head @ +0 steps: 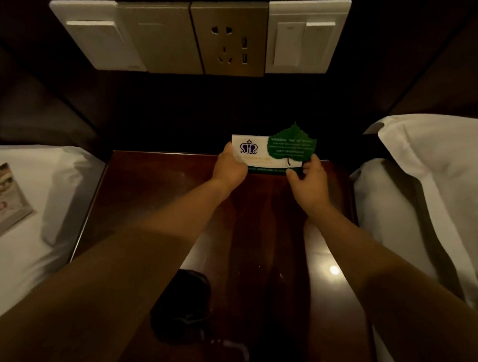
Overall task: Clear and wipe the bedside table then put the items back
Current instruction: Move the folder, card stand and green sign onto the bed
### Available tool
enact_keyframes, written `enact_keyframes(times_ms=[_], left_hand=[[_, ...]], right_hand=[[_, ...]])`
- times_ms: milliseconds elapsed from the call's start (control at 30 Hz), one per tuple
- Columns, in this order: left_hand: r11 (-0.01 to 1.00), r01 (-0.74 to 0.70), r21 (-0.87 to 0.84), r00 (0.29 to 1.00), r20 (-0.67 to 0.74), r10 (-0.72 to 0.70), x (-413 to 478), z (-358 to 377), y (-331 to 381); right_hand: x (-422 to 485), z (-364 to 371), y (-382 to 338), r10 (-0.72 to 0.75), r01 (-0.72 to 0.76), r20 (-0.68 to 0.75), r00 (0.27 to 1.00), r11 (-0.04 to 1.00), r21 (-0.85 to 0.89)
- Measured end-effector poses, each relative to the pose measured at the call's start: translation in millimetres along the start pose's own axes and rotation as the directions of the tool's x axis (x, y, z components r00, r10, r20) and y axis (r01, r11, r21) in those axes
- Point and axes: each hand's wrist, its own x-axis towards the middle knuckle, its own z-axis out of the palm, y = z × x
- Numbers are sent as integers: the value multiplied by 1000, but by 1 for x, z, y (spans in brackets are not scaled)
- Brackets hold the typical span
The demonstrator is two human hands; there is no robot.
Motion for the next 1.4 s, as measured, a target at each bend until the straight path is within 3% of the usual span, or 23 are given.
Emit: enact_keyframes(times_ms=[100, 400, 867, 1133, 1267, 1400], left_hand=[[997, 38, -66, 996, -76, -43, -10, 6, 1], [978, 138, -158, 961, -219, -171, -61, -20, -13], [886, 227, -404, 813, -423, -401, -168, -170, -112], [828, 231, -510, 607, -590, -533, -253, -284, -208], [791, 312, -526, 445, -654, -611, -303, -349, -260], [764, 410, -498, 342, -692, -636, -352, -412, -313]], right_hand=[[-3, 3, 0, 31, -30, -4, 1000, 994, 107], [-39, 16, -21, -56, 51, 37, 998, 988, 143], [-162, 140, -125, -184, 146, 261, 948, 976, 159], [-281, 257, -186, -209, 146, 432, 877, 974, 175], [-349, 323, -220, -227, 155, 561, 796, 972, 174], [-418, 381, -248, -234, 161, 659, 715, 972, 170]])
